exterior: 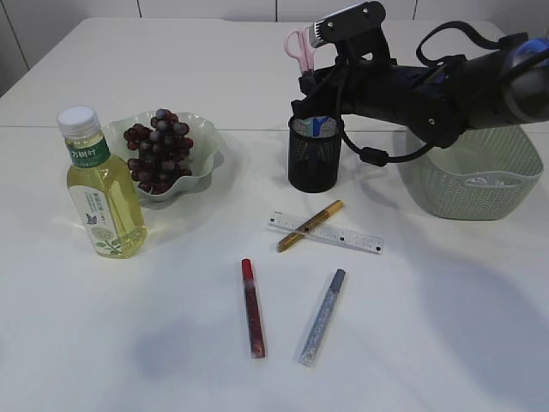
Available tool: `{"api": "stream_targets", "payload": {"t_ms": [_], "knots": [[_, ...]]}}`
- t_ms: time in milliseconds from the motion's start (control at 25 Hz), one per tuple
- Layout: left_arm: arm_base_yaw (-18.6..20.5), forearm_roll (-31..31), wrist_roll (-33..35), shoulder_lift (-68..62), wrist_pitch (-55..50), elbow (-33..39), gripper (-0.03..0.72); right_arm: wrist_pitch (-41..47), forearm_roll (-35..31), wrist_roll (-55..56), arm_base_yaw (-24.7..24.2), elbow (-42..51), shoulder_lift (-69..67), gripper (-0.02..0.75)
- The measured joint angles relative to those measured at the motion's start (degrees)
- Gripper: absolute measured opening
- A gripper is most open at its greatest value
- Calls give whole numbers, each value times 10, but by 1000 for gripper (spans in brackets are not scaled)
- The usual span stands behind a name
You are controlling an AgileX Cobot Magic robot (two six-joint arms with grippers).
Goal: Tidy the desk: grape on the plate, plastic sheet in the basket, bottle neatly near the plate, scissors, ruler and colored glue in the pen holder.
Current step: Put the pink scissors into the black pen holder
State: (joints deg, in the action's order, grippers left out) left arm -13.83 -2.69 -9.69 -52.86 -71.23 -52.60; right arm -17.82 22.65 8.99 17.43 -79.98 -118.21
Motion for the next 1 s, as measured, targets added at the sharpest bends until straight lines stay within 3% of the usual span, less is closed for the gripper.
{"api": "stream_targets", "payload": {"t_ms": [1000], "knots": [[0,0,0,0,0,0,487,47,-7,-3,-11,-34,-31,170]]}}
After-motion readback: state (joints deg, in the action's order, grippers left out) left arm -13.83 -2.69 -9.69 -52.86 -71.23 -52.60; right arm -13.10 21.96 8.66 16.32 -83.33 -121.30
